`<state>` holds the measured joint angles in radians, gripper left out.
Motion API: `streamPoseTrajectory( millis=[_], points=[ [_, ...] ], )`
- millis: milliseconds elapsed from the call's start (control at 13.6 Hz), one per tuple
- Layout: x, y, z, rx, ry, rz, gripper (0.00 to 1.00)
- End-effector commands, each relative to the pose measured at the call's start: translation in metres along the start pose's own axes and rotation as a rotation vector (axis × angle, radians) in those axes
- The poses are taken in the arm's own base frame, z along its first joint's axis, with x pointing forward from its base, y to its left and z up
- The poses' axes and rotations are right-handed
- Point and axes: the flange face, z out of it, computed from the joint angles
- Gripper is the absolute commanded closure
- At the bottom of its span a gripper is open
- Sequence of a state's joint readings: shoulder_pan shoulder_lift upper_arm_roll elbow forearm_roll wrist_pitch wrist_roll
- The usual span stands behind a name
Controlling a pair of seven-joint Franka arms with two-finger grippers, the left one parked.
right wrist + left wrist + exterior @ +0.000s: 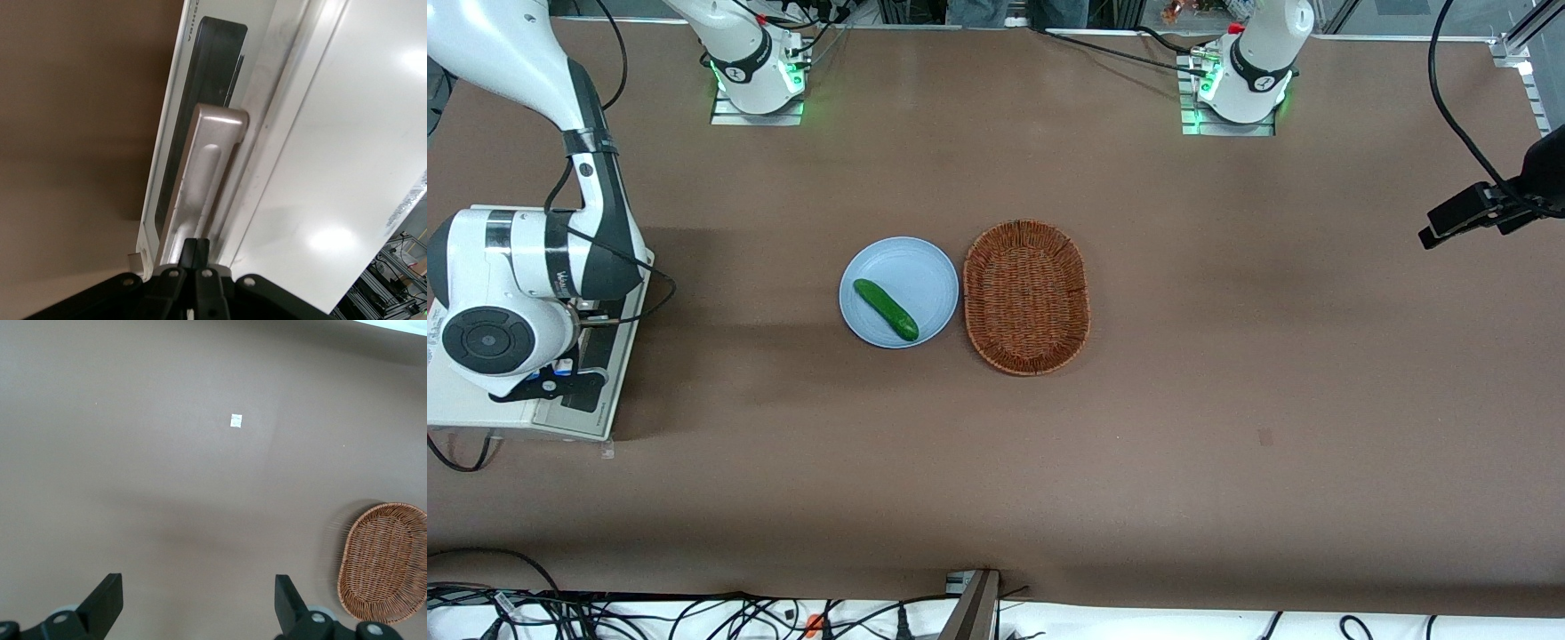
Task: Open oven door with right arm only
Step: 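Hook the right gripper onto the silver door handle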
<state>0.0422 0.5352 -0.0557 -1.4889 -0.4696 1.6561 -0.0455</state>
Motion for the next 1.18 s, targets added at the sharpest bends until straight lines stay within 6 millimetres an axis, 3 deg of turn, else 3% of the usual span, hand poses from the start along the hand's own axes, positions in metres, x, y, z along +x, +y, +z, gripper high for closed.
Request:
streamPoseTrajectory(
  millis=[0, 515, 1104],
  points=[
    [0.005, -0.001, 0.000, -0.015, 0.006, -0.016, 1.00],
    [0.010, -0.007, 0.010, -0.006, -0.006, -0.012, 1.00],
    [0.028, -0.027, 0.022, 0.041, 0.031, -0.012, 1.00]
  ],
)
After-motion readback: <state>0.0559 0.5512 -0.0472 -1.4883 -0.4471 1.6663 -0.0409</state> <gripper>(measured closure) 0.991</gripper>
